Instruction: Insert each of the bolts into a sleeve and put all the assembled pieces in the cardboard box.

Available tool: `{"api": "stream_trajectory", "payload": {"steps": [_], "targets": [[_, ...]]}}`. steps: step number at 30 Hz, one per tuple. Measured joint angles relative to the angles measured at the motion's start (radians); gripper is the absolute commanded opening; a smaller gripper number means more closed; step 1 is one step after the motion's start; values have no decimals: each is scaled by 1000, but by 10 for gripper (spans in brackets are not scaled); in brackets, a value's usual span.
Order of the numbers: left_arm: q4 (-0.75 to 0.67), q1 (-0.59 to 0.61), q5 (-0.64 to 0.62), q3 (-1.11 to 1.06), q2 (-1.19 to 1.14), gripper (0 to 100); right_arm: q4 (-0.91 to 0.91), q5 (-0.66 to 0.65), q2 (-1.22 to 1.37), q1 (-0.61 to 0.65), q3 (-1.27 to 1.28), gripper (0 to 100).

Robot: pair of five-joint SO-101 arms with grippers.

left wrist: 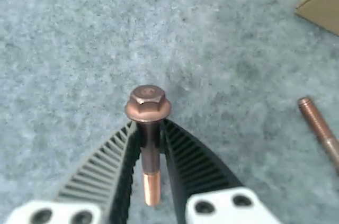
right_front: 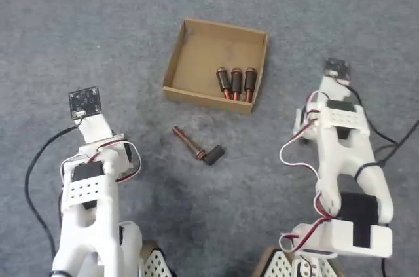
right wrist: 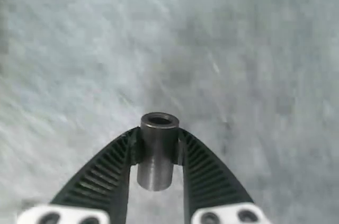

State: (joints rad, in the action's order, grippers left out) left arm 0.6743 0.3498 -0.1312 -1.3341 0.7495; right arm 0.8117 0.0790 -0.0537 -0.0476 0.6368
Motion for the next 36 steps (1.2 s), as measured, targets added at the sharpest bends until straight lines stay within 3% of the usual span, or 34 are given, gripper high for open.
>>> {"api": "stream_trajectory", "payload": {"steps": [9,15,28,36], "targets": [[-58,0,0,-34,5,11,-394,0,0,87,0,9],[-64,0,0,-34,5,11,-671,0,135,150,0,9],[-64,0,0,-34,5,11,-1758,0,523,160,2,9],[-64,0,0,-34,5,11,-2214,-5,606,180,137,9]]}}
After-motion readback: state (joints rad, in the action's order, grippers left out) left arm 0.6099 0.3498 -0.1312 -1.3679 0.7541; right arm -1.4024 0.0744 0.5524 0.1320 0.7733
